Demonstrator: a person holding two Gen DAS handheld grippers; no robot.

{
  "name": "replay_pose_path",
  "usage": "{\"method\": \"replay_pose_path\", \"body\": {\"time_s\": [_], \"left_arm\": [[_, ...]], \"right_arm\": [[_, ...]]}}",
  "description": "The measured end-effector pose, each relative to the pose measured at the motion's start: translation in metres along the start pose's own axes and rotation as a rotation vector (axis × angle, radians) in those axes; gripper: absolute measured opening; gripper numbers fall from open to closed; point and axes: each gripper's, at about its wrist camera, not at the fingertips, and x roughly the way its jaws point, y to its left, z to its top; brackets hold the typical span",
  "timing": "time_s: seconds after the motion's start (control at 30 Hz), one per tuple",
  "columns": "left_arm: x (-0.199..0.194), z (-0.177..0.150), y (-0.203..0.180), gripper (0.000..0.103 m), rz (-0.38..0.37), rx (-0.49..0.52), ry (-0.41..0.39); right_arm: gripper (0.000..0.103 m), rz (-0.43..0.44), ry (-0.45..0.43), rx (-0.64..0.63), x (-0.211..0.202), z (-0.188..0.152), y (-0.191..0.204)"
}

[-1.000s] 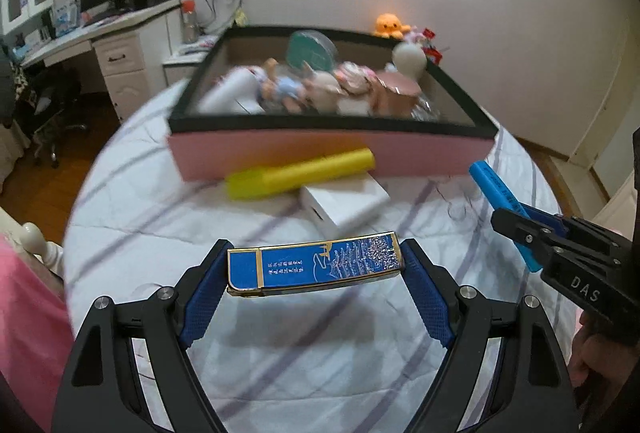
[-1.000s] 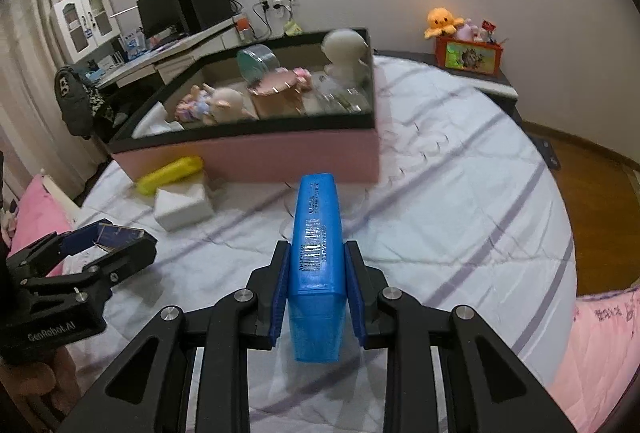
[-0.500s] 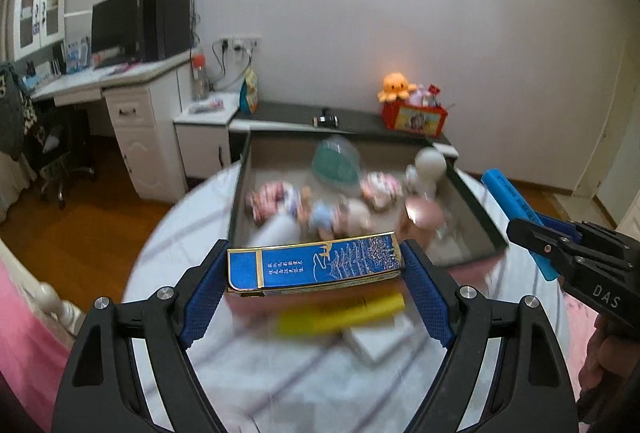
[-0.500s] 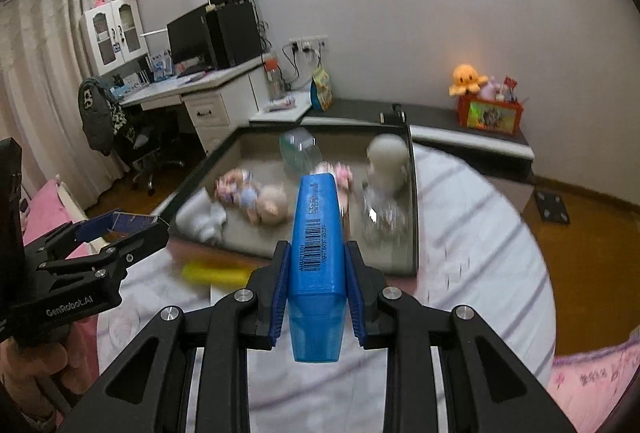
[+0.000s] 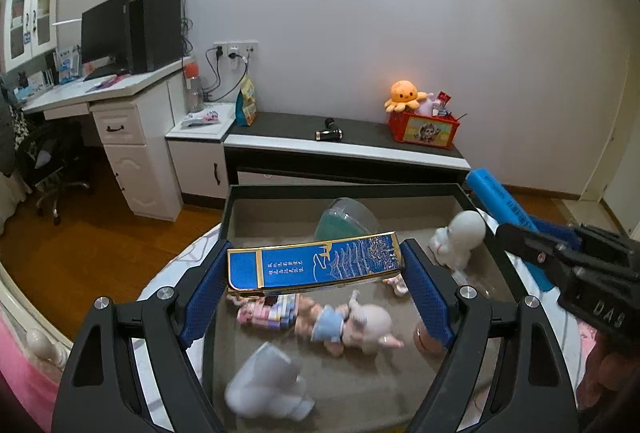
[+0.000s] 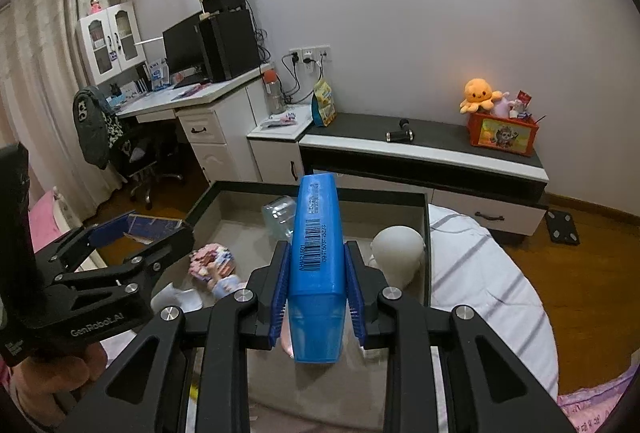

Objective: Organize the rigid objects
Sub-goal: 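Lift the lighter box and blue marker into the box and release both, then withdraw both tools from the box toward the remaining items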

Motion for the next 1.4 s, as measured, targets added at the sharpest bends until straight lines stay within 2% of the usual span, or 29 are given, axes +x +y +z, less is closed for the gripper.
{"method": "replay_pose_path", "body": {"time_s": [0.27,0.4,0.5,0.53,0.57,0.67,0.73,0.8,0.83,1.1,1.4], "left_arm": [[0.023,0.002,-0.006,0.085,0.005,0.02,0.019],[0.032,0.001,-0.007,0.085,0.033,0.036,0.048],[0.031,0.0,-0.007,0.093,0.043,0.038,0.05],[0.029,0.0,-0.007,0.097,0.045,0.038,0.044],[0.026,0.0,-0.006,0.098,0.049,0.038,0.035],[0.016,0.0,-0.001,0.101,0.062,0.03,0.019],[0.007,0.0,0.002,0.103,0.063,0.017,0.003],[-0.002,-0.001,0.006,0.103,0.065,0.012,-0.008],[-0.01,-0.003,0.008,0.103,0.064,0.006,-0.018],[-0.063,-0.024,0.025,0.103,0.063,-0.046,-0.06],[-0.106,-0.052,0.036,0.103,0.074,-0.077,-0.065]], "right_arm": [[0.027,-0.01,0.039,0.016,0.025,-0.003,-0.011],[0.027,-0.017,0.062,0.018,0.035,-0.003,-0.014],[0.027,-0.027,0.075,0.023,0.041,-0.005,-0.016],[0.031,-0.03,0.078,0.024,0.042,-0.006,-0.016],[0.048,-0.034,0.076,0.03,0.041,-0.008,-0.017],[0.085,-0.043,0.052,0.046,0.033,-0.009,-0.021],[0.087,-0.053,0.04,0.057,0.026,-0.01,-0.021],[0.094,-0.061,0.029,0.064,0.018,-0.011,-0.02],[0.103,-0.066,0.018,0.068,0.013,-0.013,-0.02],[0.103,-0.073,-0.021,0.115,-0.028,-0.03,-0.015],[0.103,-0.08,-0.08,0.127,-0.084,-0.052,-0.007]]}}
